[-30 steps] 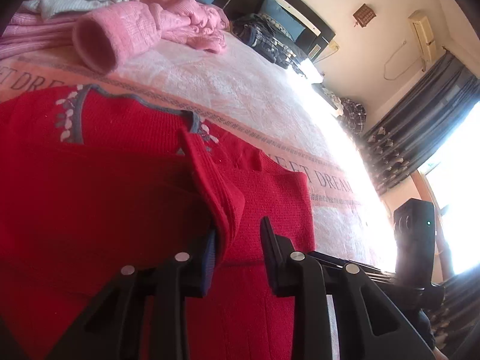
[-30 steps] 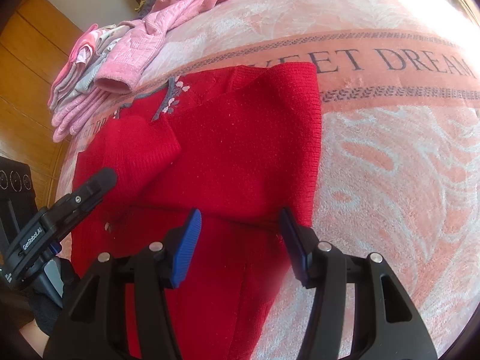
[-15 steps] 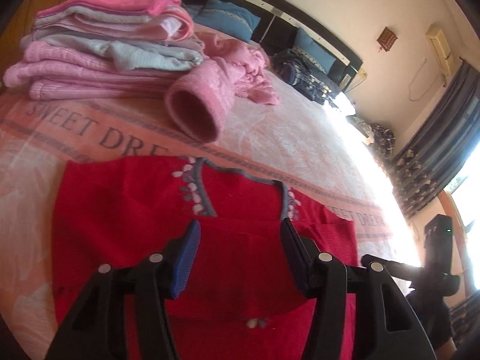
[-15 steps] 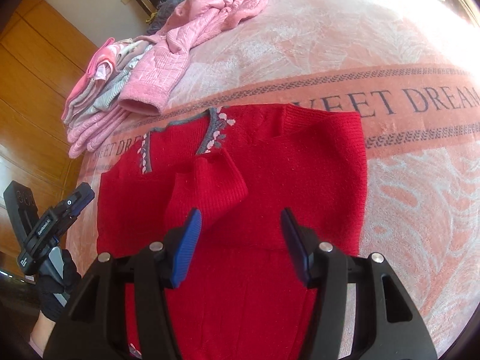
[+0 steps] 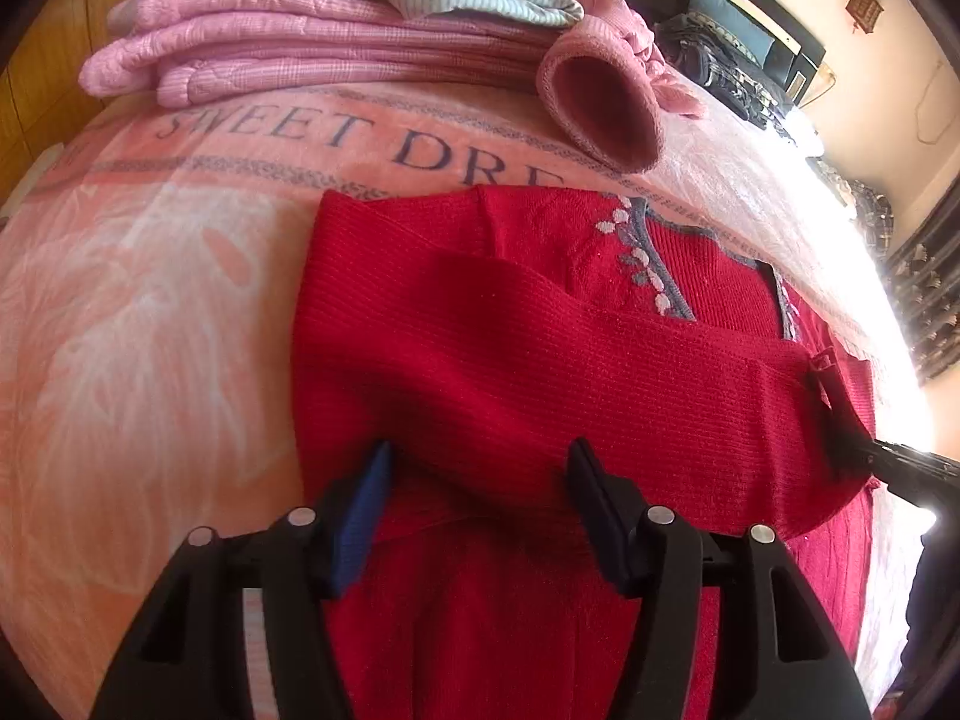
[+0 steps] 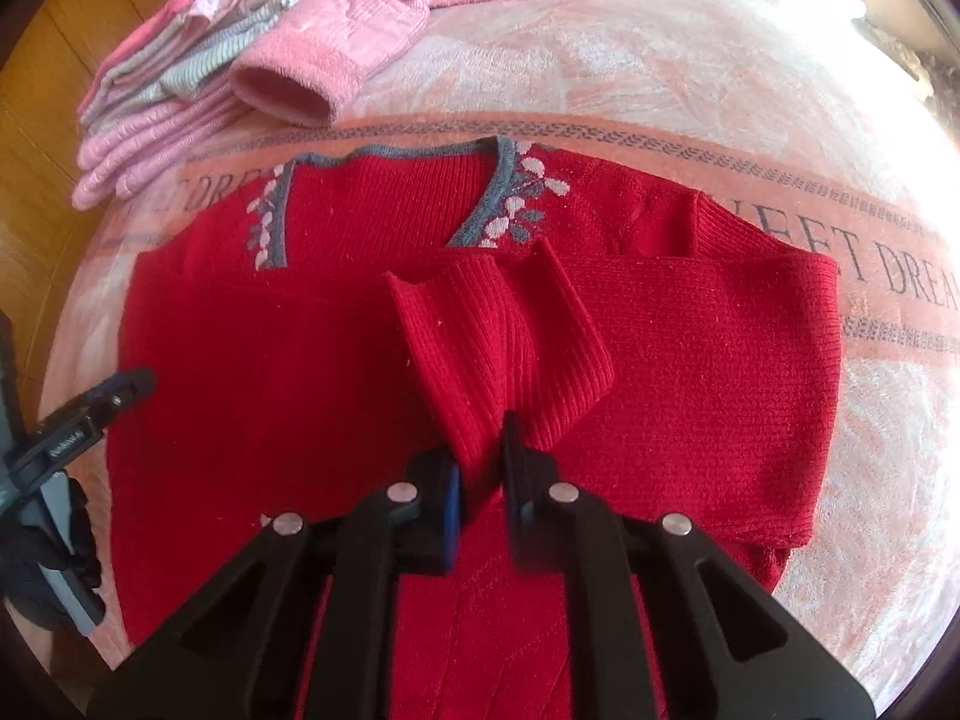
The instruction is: Fold small clothes
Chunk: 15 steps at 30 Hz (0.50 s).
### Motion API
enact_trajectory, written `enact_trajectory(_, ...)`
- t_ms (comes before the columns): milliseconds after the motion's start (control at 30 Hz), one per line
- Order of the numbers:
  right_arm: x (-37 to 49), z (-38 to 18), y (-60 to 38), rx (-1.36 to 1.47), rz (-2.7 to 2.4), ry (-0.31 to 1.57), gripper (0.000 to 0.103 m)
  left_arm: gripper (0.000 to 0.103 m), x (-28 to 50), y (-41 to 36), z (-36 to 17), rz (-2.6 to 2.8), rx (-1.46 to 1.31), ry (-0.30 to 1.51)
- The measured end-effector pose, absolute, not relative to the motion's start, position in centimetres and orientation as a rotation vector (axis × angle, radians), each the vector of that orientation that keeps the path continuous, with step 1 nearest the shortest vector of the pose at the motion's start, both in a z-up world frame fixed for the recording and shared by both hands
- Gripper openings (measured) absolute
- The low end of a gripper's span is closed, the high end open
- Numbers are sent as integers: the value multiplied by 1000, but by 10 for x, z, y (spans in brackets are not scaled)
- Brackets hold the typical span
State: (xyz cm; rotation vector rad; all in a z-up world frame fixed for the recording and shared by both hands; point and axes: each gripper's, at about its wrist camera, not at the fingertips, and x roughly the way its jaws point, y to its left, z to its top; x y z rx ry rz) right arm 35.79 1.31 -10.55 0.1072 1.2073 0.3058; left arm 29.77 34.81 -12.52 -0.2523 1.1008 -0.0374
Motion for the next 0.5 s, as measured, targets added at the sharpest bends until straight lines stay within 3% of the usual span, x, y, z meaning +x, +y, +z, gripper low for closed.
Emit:
enact_trajectory(100, 348, -96, -29, 310, 354, 1176, 10, 63, 296, 347, -124, -47, -242, 1097)
enact_trajectory(200, 338, -105, -67, 376, 339, 1227, 22, 63, 297, 346, -123, -49, -236, 1102)
enact_trajectory(267, 331, -110, -91, 397, 311, 1239, 39, 63, 297, 345, -121, -48, -236, 1105)
enact_trajectory(500, 336, -114, -130, 543, 320, 1219, 40, 63, 300, 352, -96, -55, -315, 1029)
